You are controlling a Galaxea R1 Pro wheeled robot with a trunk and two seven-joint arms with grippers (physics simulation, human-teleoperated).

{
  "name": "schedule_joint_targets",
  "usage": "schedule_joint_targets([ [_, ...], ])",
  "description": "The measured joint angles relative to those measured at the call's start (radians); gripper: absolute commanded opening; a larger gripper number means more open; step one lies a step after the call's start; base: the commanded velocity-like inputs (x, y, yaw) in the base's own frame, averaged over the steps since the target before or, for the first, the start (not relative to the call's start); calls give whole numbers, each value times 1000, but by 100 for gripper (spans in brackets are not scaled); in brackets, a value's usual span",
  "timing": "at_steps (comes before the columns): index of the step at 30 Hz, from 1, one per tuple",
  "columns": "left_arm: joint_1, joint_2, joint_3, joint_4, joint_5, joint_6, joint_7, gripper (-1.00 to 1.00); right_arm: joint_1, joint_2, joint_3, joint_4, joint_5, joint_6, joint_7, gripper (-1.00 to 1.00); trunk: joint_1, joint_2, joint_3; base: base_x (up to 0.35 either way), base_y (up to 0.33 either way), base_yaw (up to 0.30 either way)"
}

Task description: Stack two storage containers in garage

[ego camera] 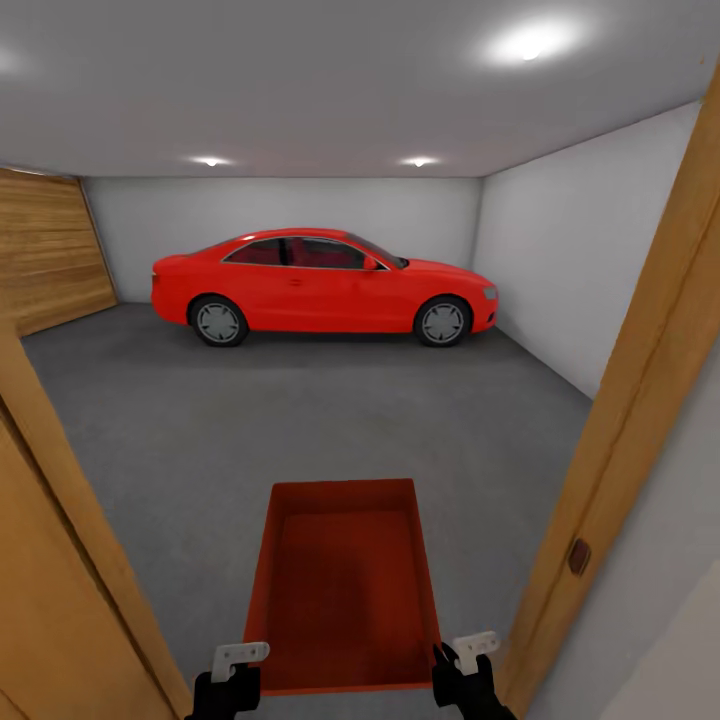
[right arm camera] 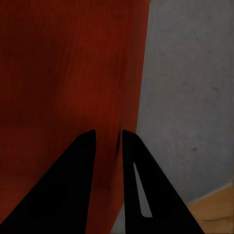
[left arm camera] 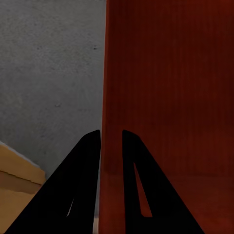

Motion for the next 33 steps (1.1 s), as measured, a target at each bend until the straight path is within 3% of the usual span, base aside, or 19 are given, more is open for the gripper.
schedule_joint_targets([
  [5,0,0,0,0,0,0,0,-100,0,0,0,0,1,0,0,-100,0,0,0,222,0,0],
  [24,0,0,0,0,0,0,0,-100,0,0,-1,0,0,0,1,-100,1,0,0,35,31,0],
  [33,0,0,-1,0,0,0,1,-100,0,0,-2,0,0,0,1,-100,0,0,0,291,0,0],
])
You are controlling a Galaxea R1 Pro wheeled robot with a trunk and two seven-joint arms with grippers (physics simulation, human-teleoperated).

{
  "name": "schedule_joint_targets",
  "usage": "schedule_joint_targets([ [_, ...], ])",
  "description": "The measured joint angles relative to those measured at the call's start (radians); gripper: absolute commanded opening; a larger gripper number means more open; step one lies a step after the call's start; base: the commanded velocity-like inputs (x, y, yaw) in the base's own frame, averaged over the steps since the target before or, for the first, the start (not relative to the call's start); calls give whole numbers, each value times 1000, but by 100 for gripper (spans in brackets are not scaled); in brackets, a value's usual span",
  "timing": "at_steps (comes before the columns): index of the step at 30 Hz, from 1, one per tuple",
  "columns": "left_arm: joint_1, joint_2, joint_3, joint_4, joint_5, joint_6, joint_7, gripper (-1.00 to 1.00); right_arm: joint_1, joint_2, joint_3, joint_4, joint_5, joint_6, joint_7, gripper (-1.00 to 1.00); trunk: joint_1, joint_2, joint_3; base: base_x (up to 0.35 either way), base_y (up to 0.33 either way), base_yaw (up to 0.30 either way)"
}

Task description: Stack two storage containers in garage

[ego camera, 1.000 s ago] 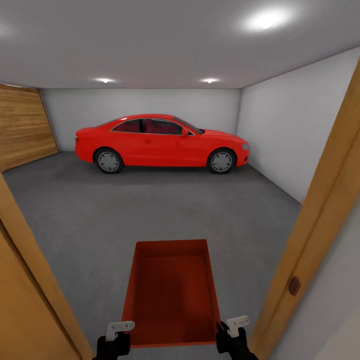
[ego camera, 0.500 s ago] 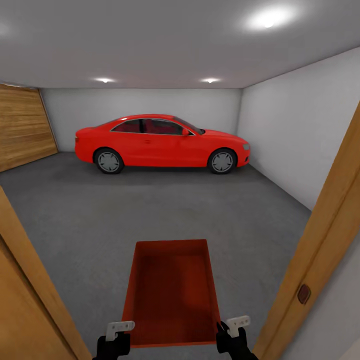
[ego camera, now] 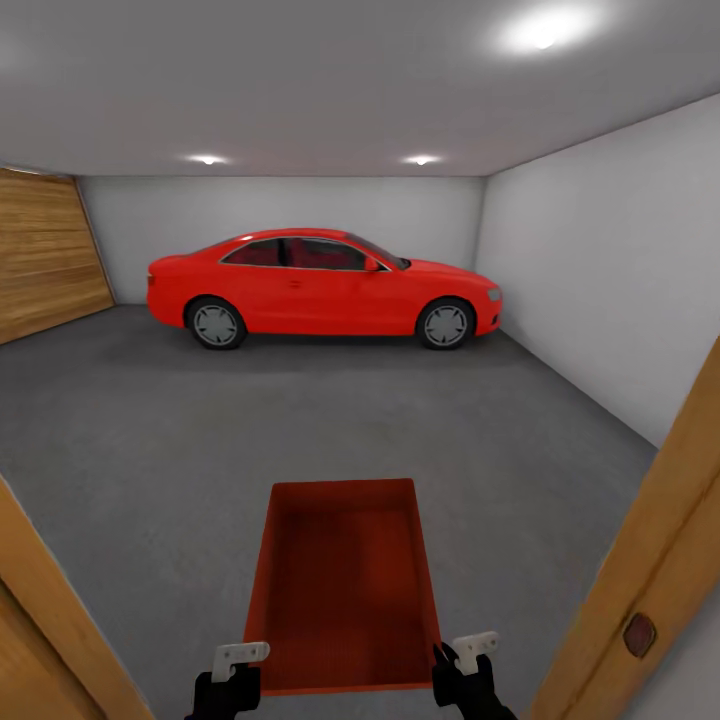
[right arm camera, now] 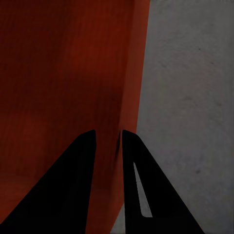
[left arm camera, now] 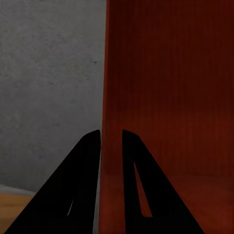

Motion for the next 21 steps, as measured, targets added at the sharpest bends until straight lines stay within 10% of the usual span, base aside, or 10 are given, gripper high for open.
schedule_joint_targets([
  [21,0,0,0,0,0,-1,0,-100,0,0,0,0,0,0,0,-100,0,0,0,109,0,0],
])
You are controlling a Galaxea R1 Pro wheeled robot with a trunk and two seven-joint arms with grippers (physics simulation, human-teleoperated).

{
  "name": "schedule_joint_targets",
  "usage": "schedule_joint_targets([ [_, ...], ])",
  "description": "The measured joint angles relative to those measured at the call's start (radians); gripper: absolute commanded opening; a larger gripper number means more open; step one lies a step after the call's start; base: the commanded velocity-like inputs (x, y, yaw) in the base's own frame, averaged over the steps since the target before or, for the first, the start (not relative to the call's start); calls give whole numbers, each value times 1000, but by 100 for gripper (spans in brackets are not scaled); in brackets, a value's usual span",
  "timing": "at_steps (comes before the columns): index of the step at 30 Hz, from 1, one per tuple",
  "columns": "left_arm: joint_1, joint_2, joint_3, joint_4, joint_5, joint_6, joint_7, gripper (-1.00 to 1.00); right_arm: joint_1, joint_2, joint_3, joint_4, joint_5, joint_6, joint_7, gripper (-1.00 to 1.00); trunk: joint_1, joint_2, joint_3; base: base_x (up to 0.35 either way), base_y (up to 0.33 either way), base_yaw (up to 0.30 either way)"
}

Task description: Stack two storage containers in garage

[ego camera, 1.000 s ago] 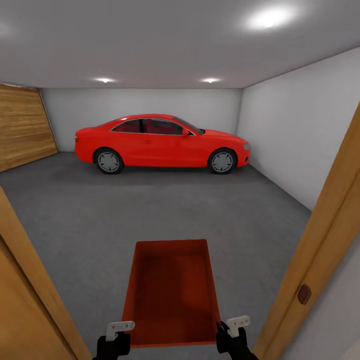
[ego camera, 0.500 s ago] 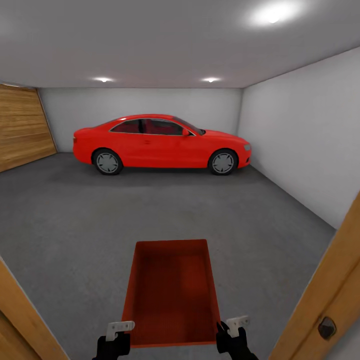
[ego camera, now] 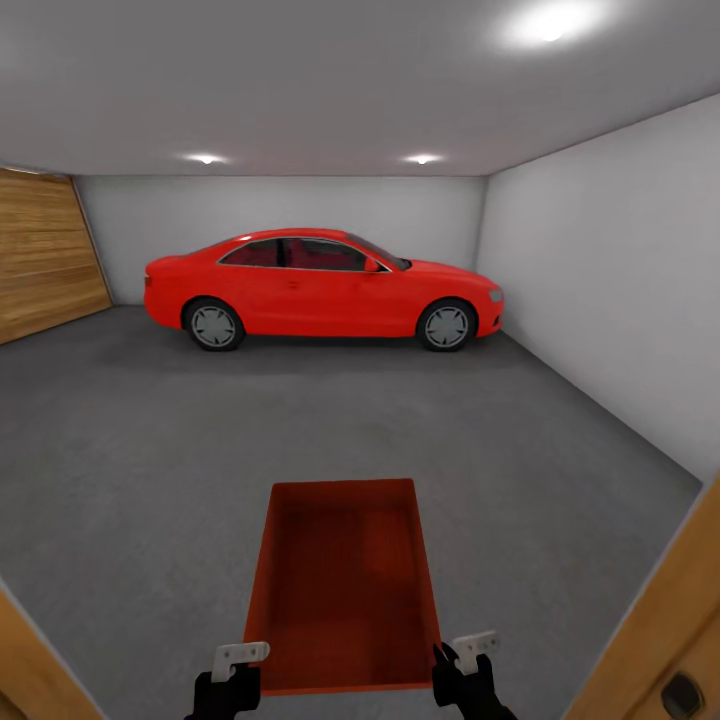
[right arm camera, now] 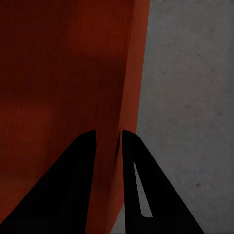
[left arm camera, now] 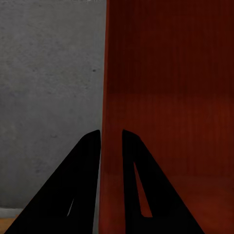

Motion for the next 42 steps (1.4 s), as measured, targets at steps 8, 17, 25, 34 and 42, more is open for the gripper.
schedule_joint_targets([
  [8,0,0,0,0,0,1,0,-100,0,0,0,0,0,0,0,-100,0,0,0,11,1,0],
  [17,0,0,0,0,0,1,0,-100,0,0,0,0,0,0,0,-100,0,0,0,0,12,0],
  [25,0,0,0,0,0,1,0,-100,0,0,0,0,0,0,0,-100,0,0,0,0,0,0],
  [34,0,0,0,0,0,1,0,-100,0,0,0,0,0,0,0,-100,0,0,0,0,0,48],
  [42,0,0,0,0,0,1,0,-100,0,0,0,0,0,0,0,-100,0,0,0,0,0,25],
])
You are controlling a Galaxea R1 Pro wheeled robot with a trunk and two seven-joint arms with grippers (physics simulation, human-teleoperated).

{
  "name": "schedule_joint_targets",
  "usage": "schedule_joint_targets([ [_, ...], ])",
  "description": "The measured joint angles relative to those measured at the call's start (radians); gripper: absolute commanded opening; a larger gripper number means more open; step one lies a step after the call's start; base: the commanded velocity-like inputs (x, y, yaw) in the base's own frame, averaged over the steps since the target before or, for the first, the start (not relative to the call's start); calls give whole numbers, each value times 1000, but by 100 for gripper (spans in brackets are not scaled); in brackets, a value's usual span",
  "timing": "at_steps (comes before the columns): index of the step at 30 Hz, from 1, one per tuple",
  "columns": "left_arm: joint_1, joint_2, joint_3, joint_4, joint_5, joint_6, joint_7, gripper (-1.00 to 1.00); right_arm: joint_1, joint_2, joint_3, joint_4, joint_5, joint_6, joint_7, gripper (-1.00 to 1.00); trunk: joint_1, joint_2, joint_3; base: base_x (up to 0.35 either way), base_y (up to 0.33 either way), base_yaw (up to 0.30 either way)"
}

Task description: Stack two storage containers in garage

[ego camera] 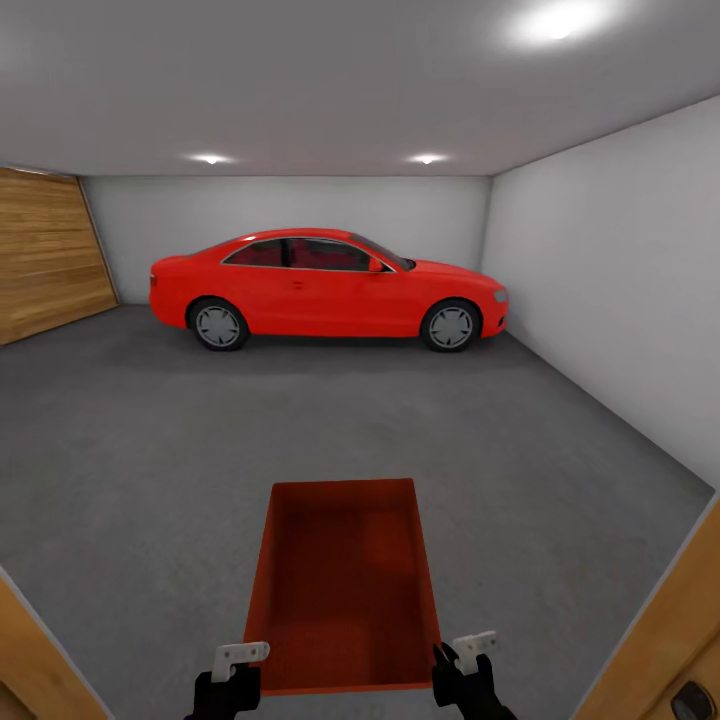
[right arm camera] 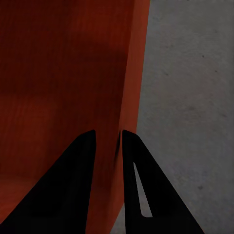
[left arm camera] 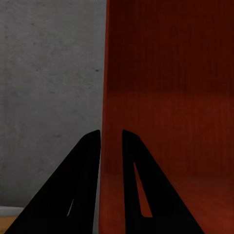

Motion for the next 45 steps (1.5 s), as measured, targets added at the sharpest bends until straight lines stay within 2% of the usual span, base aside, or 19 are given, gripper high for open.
schedule_joint_targets([
  [25,0,-1,0,0,0,-1,0,-100,0,-1,0,0,1,-2,1,-100,0,0,0,0,0,27],
  [36,0,-1,0,0,0,0,1,-100,0,-1,0,0,1,-1,1,-100,0,0,0,243,0,0],
  [45,0,-1,0,0,0,-1,0,-100,0,-1,0,0,1,-1,1,-100,0,0,0,31,0,0],
])
